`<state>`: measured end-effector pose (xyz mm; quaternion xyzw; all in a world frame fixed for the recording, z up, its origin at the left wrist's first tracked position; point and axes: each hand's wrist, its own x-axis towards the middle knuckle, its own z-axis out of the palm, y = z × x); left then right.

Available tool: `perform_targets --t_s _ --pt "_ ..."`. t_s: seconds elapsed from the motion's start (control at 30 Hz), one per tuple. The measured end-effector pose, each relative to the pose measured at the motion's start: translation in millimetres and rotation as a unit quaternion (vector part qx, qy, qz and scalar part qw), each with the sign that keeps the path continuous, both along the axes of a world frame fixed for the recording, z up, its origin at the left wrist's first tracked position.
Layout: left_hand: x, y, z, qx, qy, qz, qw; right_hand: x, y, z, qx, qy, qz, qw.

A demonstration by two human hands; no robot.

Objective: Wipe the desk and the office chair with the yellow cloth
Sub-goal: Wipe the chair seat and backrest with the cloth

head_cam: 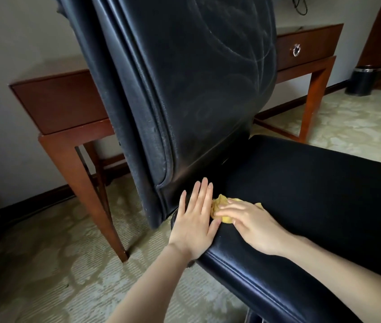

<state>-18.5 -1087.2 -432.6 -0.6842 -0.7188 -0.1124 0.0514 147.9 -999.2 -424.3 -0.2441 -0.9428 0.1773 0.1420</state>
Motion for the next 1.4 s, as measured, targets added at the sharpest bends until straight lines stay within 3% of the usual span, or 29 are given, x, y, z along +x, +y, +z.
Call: perform_targets --t_s 0.13,0.23,0.3,0.43,0.57,0.7,0.9,1.1,1.4 --pt "15.1 -12.8 10.8 -0.051 -0.105 -0.132 0.984 26.2 -26.8 3.5 -0.048 0.010 0.032 0.998" --pt "28.2 -20.3 17.8 -0.064 -0.151 -0.148 0.975 49.1 -36.4 14.0 -0.134 0.048 0.020 0.990" --pt "33.4 -19.4 24.2 -0.073 -0.137 -0.136 0.979 60.1 -37.3 17.3 -0.099 0.079 -0.050 0.991" --pt "41.3 -21.2 39.3 -0.141 -0.128 -0.065 0.980 58.6 -40.8 28.3 -0.039 -0.058 -0.174 0.982" --pt "52.9 -32.2 62.7 -0.194 -0.155 0.000 0.969 43.5 -52.7 57.4 0.007 -0.114 -0.182 0.977" --pt "48.8 -21.1 125.5 -0.213 -0.246 0.019 0.945 38.3 -39.8 121.9 0.006 -0.096 -0.167 0.981" --pt "41.8 20.4 268.7 -0.126 -0.358 -0.056 0.924 40.4 12.6 261.8 0.009 -0.053 -0.204 0.978" --pt "61.4 59.8 392.1 0.002 -0.296 -0.030 0.955 42.1 46.3 362.4 -0.147 0.114 -0.246 0.951" --pt "52.7 88.8 504.2 -0.065 -0.208 -0.029 0.976 41.1 63.2 420.4 -0.058 0.243 -0.224 0.942"
